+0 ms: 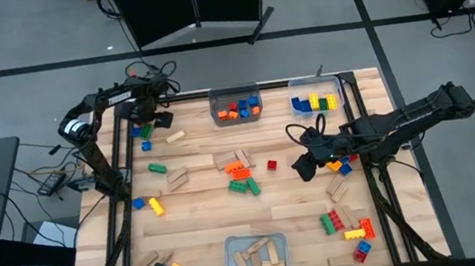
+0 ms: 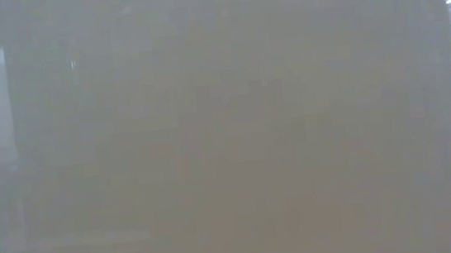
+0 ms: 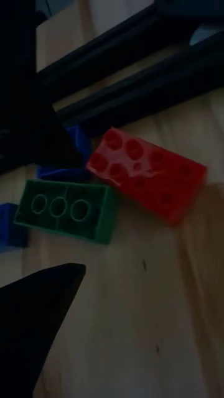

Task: Sort blocks by size
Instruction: Put the large green game piece into the transparent bin

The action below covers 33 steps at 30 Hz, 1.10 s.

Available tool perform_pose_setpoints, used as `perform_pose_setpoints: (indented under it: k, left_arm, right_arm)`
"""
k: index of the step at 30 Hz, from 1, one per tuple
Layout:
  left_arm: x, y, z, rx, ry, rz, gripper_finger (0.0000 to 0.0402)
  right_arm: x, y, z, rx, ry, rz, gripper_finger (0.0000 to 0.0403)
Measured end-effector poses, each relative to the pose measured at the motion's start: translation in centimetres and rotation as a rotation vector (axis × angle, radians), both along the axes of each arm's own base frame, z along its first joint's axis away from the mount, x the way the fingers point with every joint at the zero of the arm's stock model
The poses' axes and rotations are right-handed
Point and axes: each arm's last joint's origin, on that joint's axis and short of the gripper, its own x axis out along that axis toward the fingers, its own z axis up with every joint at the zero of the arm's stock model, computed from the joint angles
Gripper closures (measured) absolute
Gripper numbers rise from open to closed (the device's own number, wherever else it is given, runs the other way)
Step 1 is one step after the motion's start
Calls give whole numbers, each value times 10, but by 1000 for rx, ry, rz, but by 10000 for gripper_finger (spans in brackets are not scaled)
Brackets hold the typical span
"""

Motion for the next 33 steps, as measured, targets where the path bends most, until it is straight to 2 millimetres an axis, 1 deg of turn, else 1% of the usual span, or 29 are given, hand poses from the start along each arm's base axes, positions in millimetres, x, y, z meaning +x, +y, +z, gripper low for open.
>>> perform_pose_setpoints:
  k: [2, 5, 9, 15, 20, 25, 28, 33]
  left_arm:
    - [0, 0, -4, -24, 0, 4, 134]
    - [1, 1, -19, -111, -2, 28, 134]
    - [10, 2, -26, -129, 53, 33, 134]
    - [20, -4, -29, -147, 45, 2, 134]
    - [22, -7, -29, -170, 43, -2, 139]
    - [22, -10, -29, -211, 30, -2, 158]
    - [23, -12, -30, -246, -9, 8, 173]
    - [24, -12, -30, -260, -31, 11, 210]
  right_arm:
    - [0, 0, 0, 0, -1, 0, 225]
    - [0, 0, 0, -1, -2, -1, 225]
    - [1, 1, 1, 0, -14, 2, 225]
    - [1, 5, 1, -13, -21, 12, 225]
    - [1, 5, 1, -13, -22, 11, 225]
    - [1, 4, 1, -31, -27, -4, 225]
    - [1, 4, 1, -31, -27, -4, 225]
    - [1, 4, 1, -32, -27, -5, 225]
